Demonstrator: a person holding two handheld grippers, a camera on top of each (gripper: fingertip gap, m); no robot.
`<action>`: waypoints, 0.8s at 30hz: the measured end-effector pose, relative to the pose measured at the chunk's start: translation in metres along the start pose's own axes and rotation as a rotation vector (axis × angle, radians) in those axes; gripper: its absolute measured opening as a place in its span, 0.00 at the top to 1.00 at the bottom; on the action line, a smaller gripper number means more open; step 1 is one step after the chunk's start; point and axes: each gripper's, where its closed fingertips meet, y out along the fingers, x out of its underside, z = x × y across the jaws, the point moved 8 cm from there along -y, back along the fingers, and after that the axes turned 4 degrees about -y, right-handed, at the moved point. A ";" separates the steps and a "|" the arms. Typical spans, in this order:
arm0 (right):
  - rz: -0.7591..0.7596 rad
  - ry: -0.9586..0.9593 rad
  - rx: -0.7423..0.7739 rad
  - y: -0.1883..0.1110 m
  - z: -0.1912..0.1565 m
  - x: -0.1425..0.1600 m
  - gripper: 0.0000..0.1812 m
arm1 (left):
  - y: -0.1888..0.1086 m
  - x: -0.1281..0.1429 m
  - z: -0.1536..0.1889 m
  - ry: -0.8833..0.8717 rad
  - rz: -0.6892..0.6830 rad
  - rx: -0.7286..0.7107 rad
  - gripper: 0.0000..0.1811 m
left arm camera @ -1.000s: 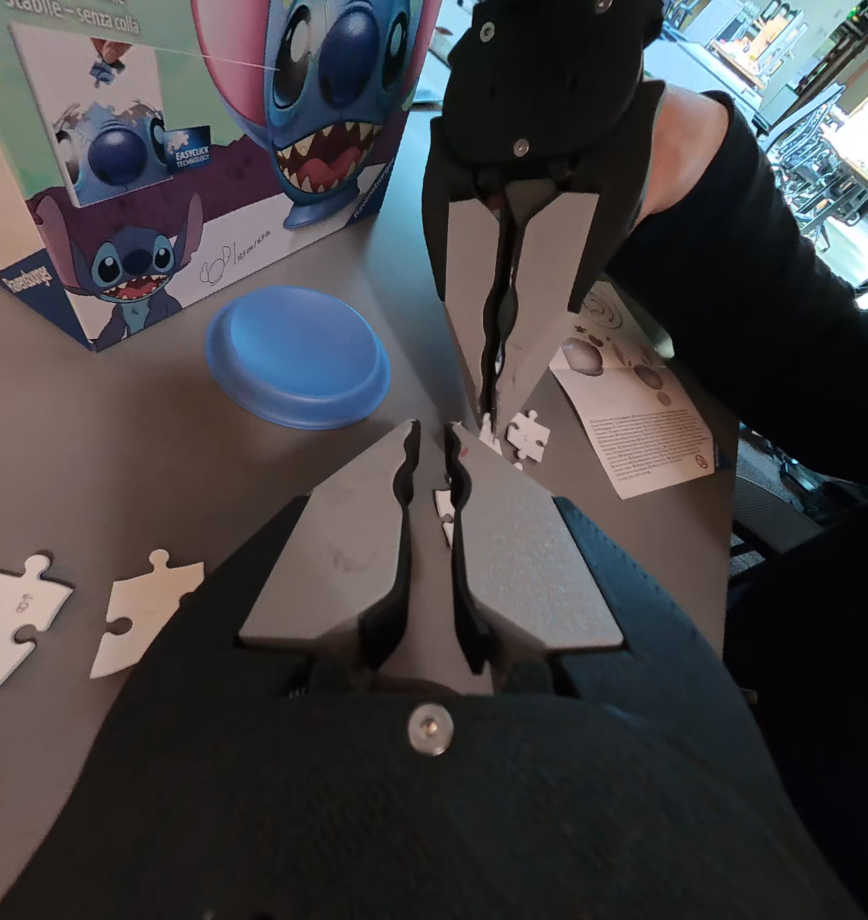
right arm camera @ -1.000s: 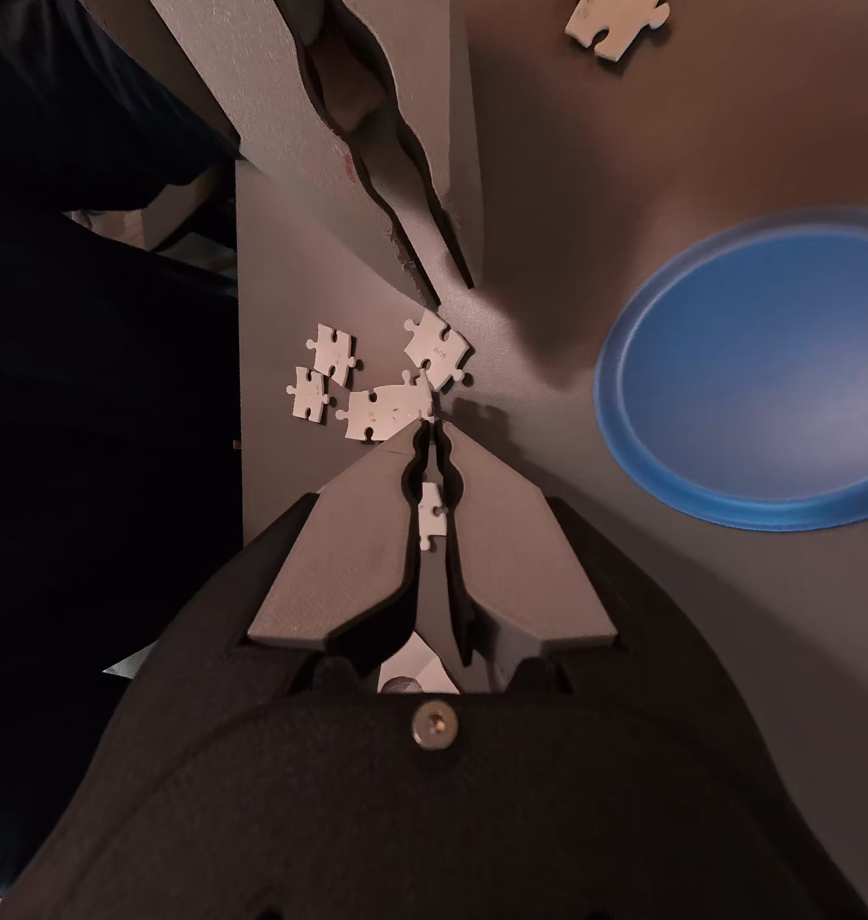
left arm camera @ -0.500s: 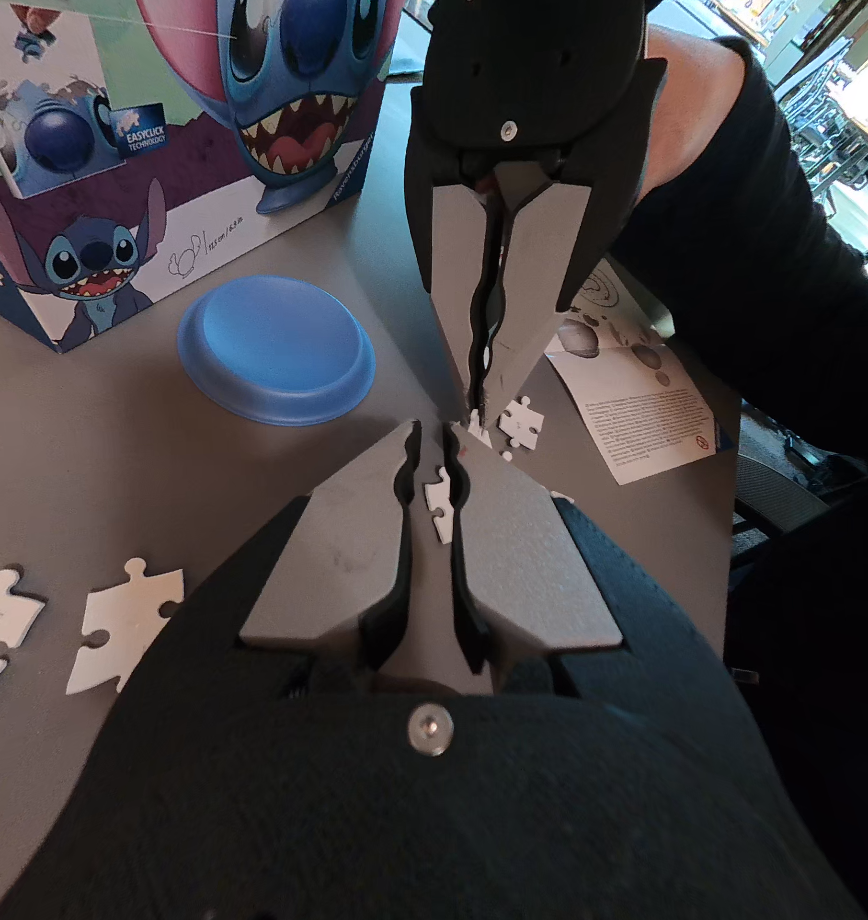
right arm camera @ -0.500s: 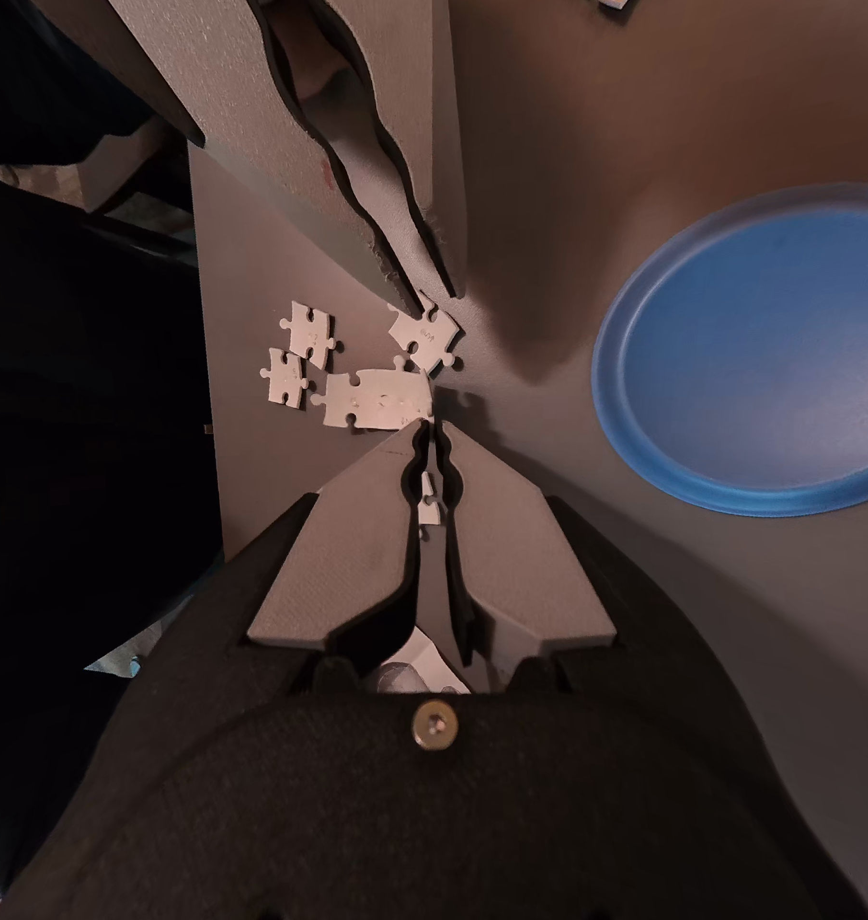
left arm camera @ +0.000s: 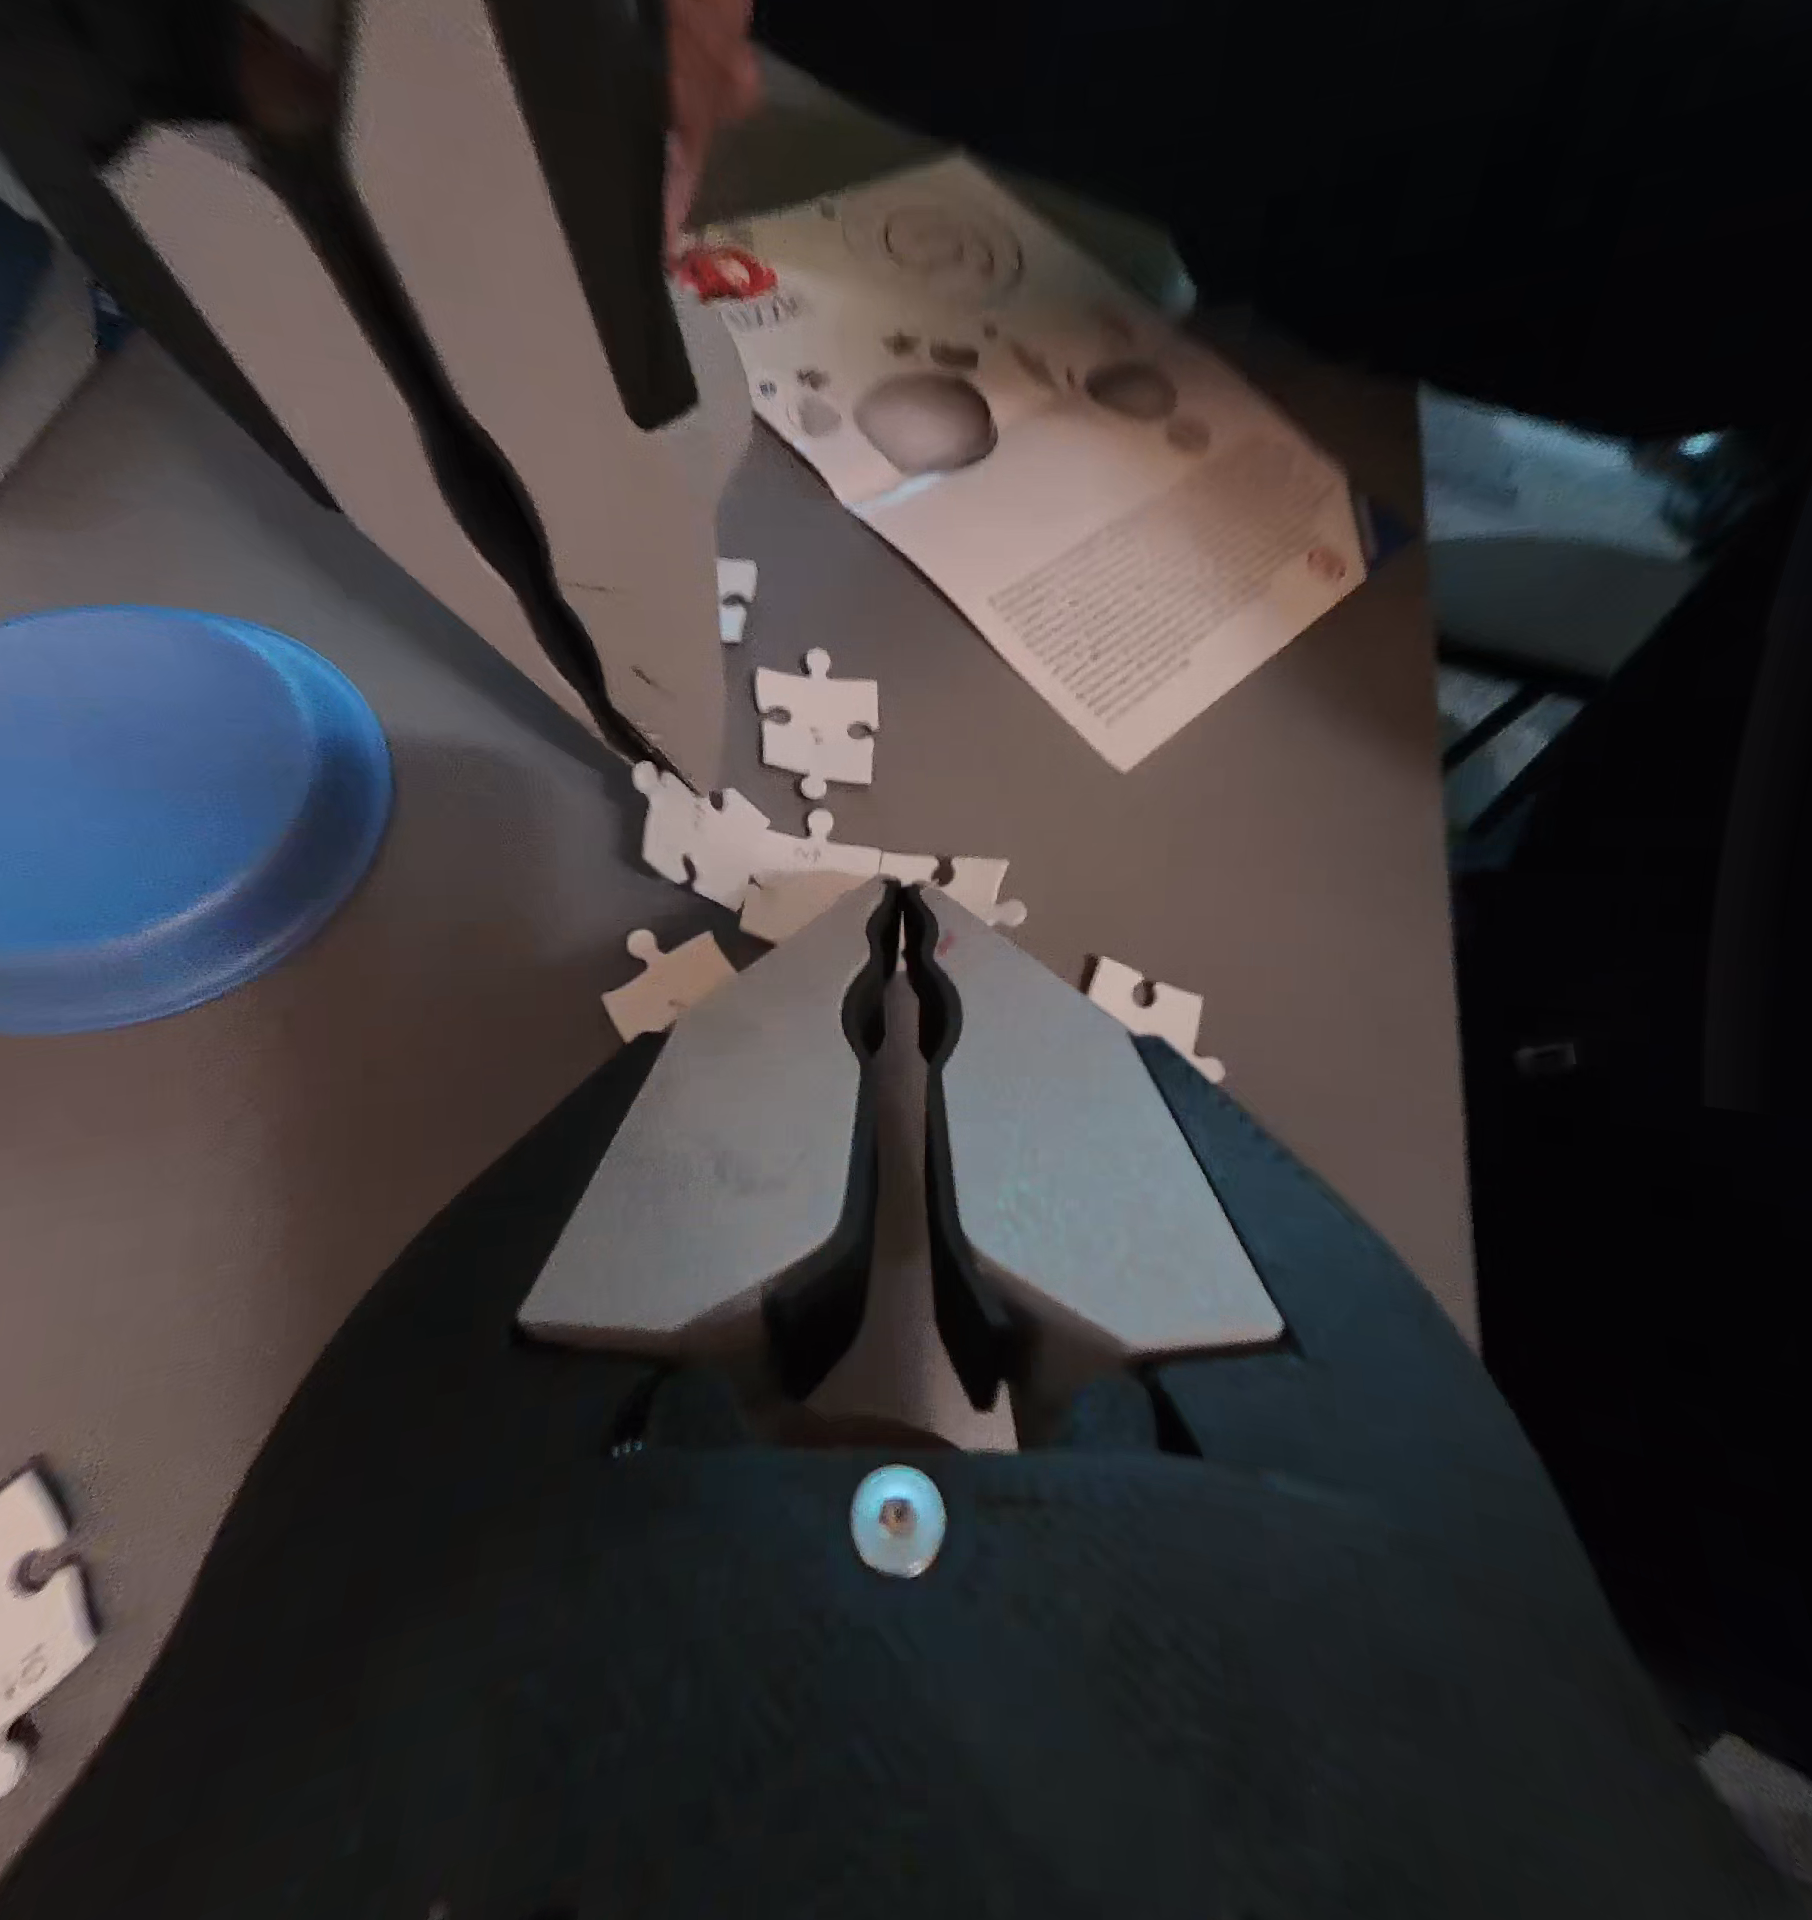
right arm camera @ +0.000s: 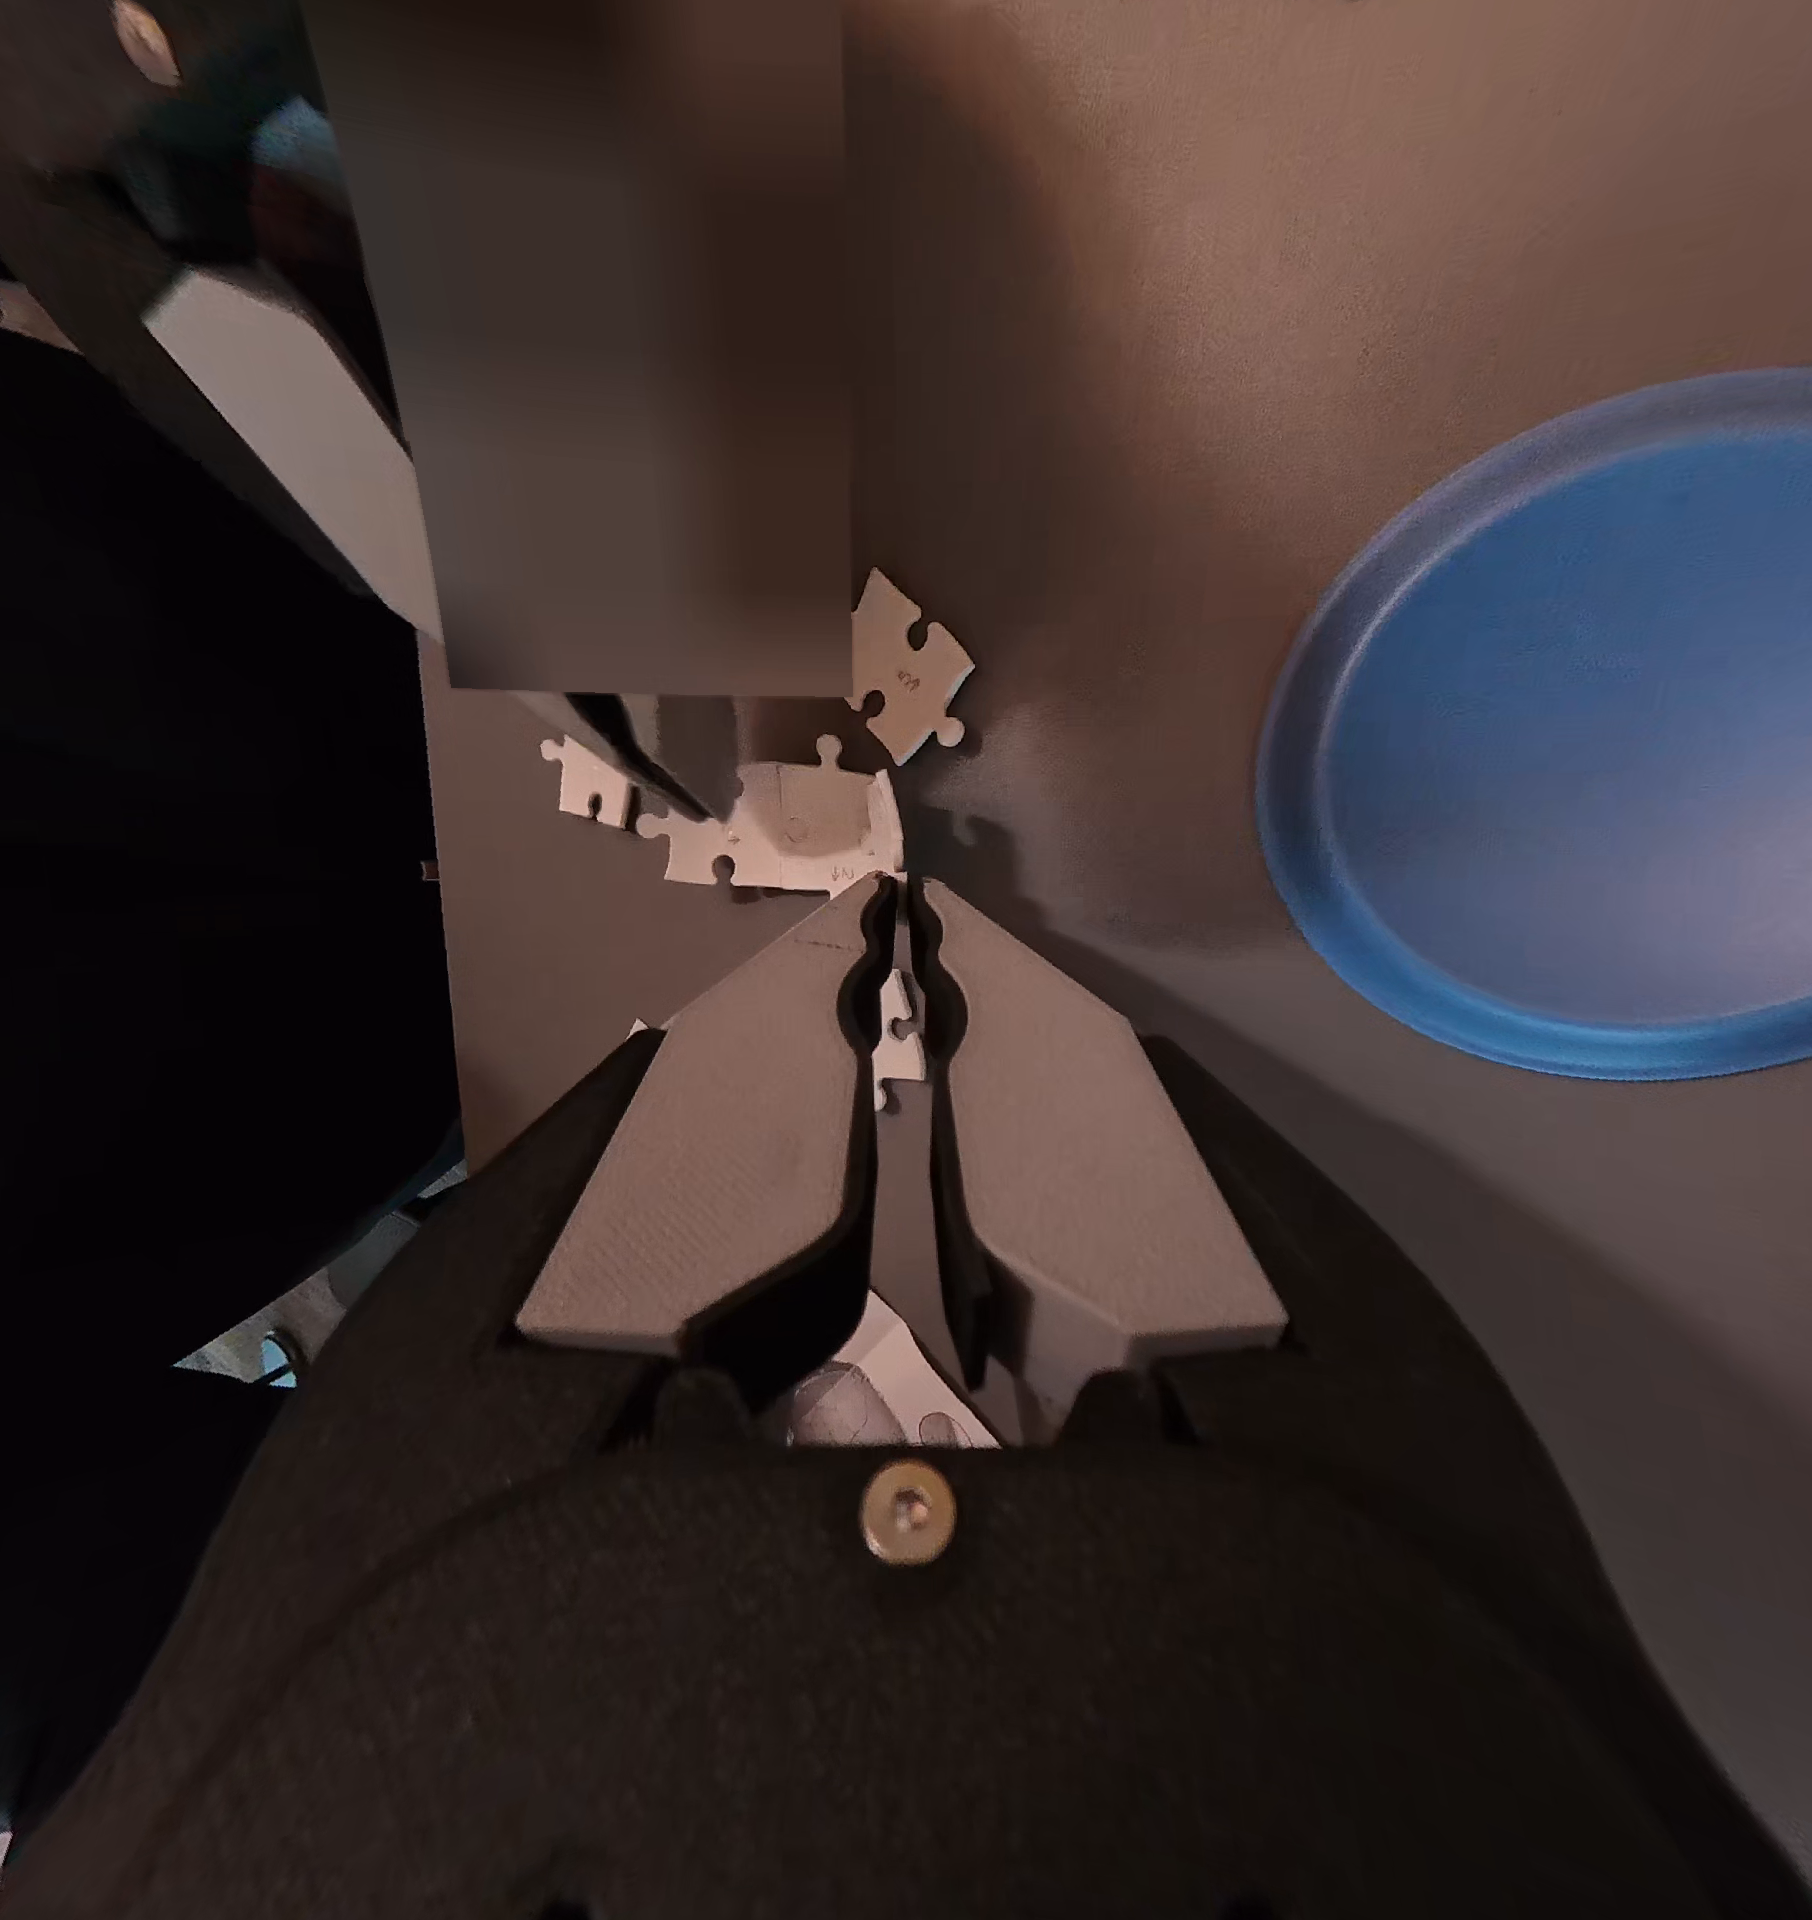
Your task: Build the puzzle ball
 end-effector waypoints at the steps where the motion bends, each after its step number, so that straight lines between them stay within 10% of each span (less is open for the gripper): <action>1: -0.001 -0.001 -0.001 0.000 0.000 0.000 1.00 | 0.004 0.002 0.000 0.008 -0.029 -0.013 1.00; 24: -0.129 -0.015 -0.083 0.005 0.007 -0.009 1.00 | 0.011 0.005 -0.002 0.093 -0.089 -0.137 1.00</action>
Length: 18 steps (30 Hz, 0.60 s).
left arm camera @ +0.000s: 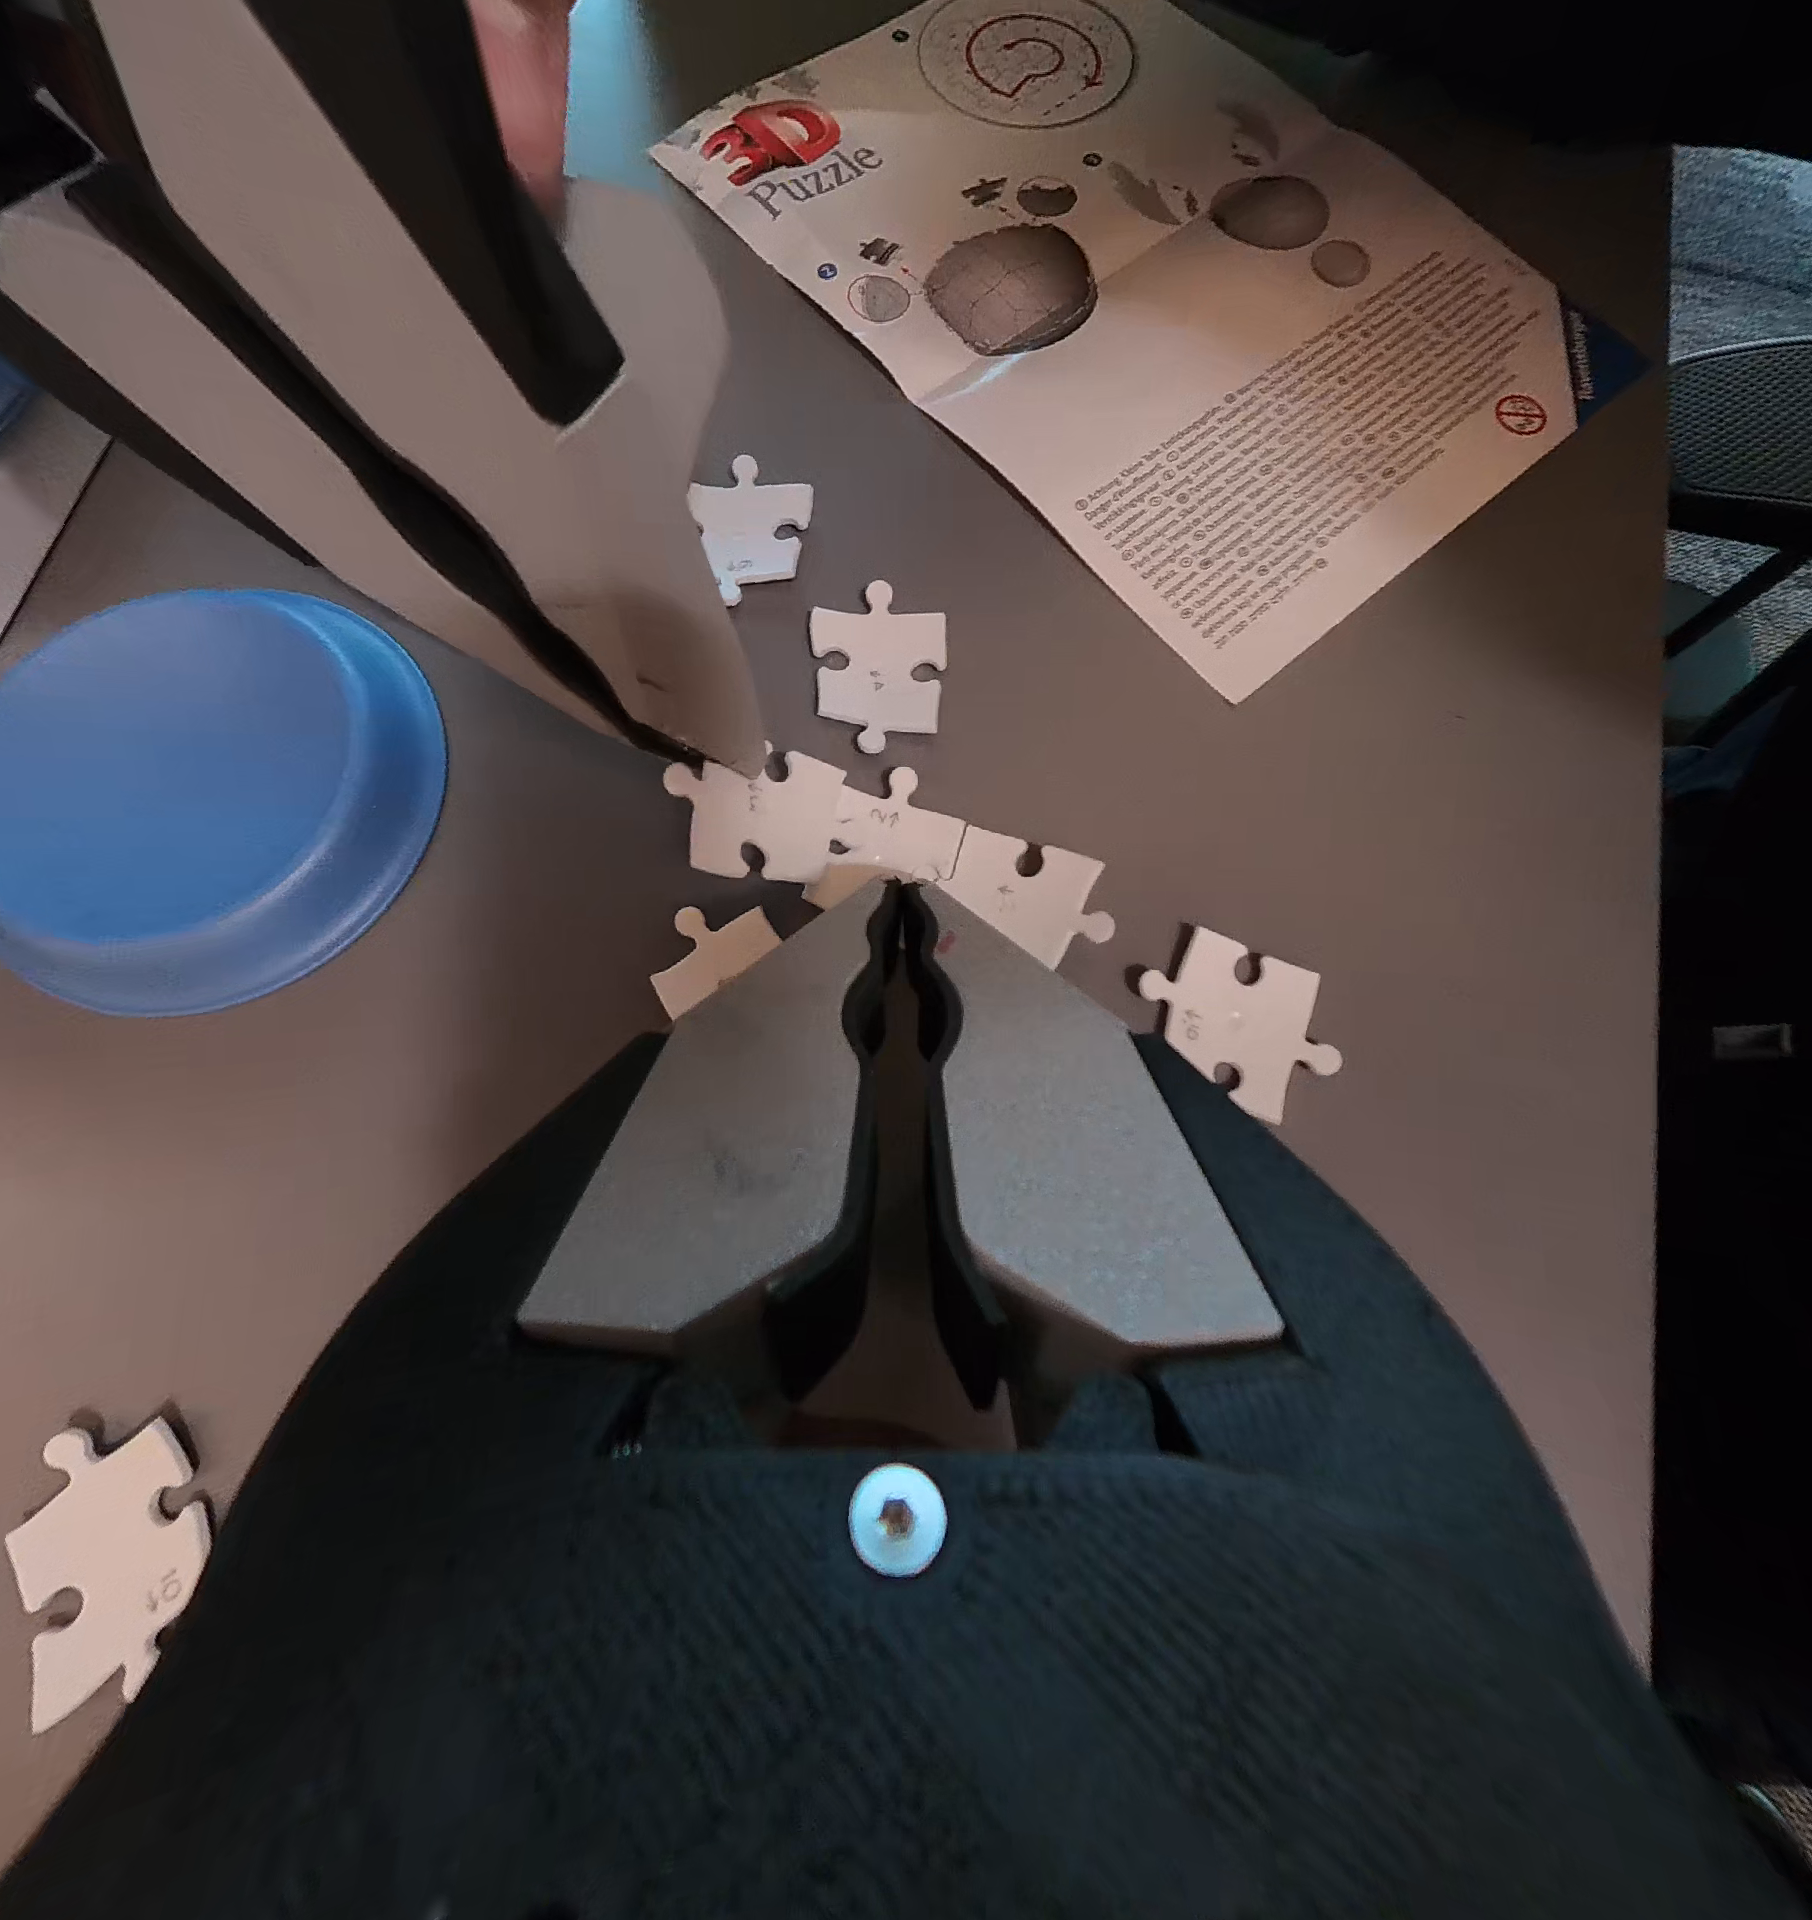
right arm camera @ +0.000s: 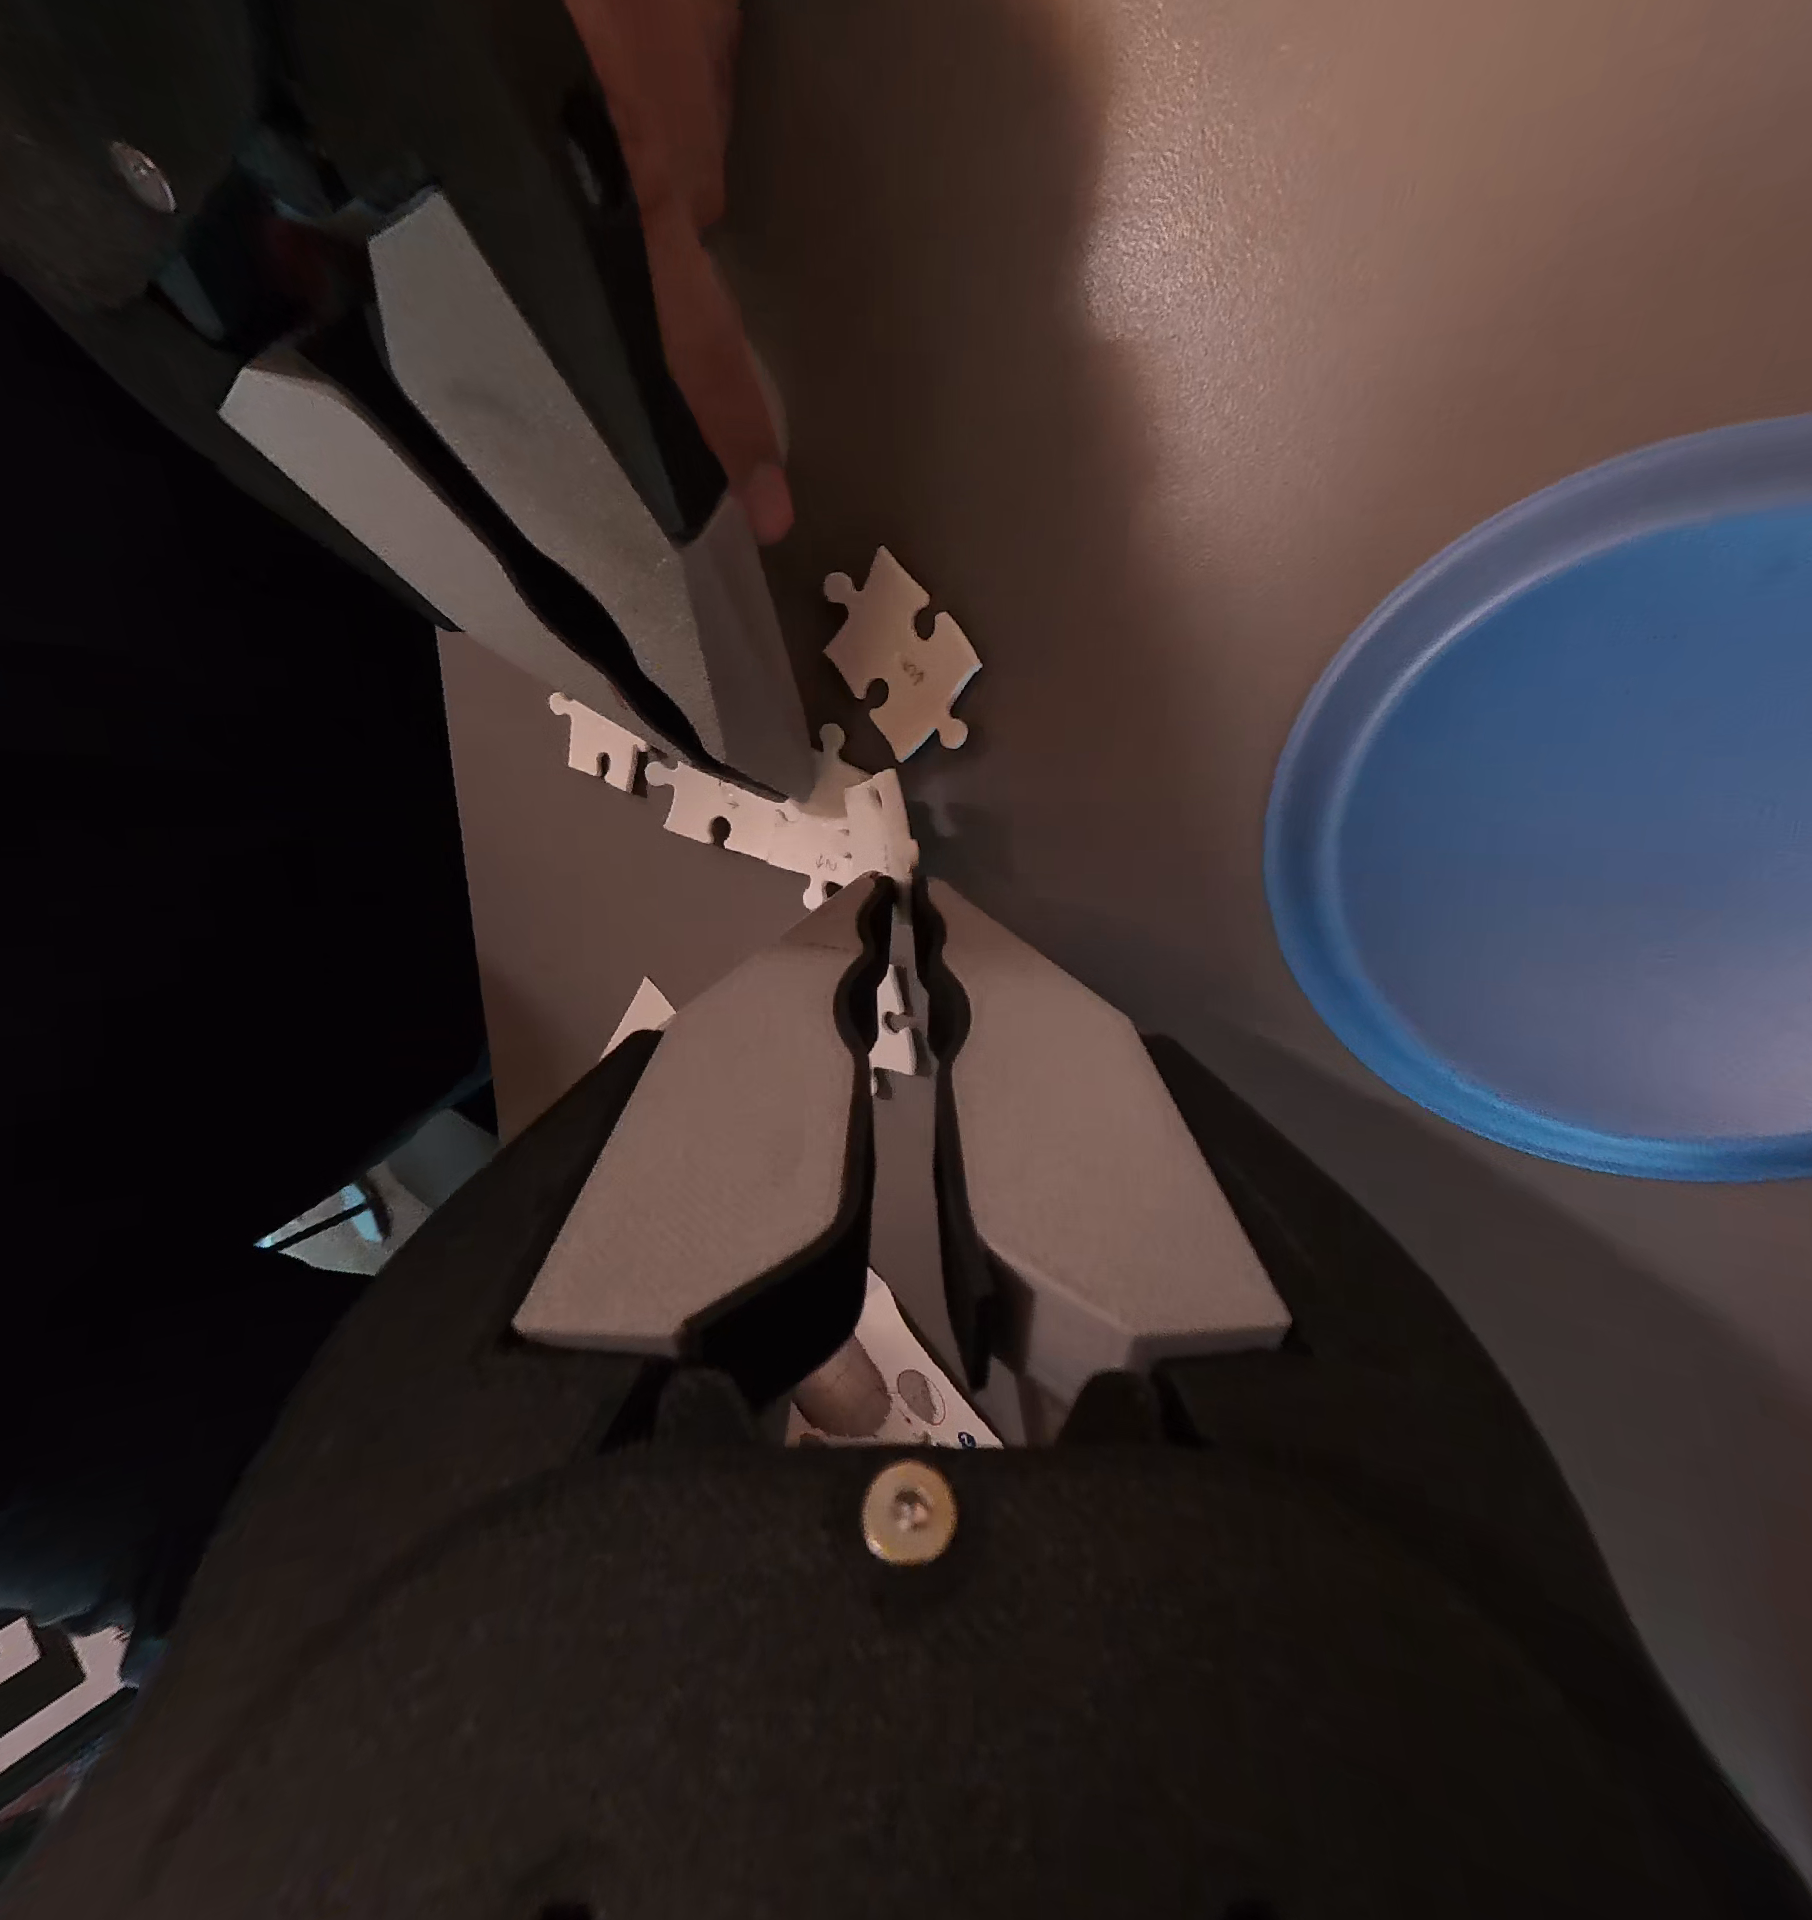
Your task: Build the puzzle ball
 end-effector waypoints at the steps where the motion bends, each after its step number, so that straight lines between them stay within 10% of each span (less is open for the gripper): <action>1: -0.002 0.011 -0.002 0.000 0.001 0.000 1.00 | 0.000 0.000 0.000 0.000 0.000 -0.001 1.00; 18: -0.021 0.030 0.062 0.000 0.003 -0.001 0.99 | 0.000 0.000 0.000 0.007 -0.001 -0.022 1.00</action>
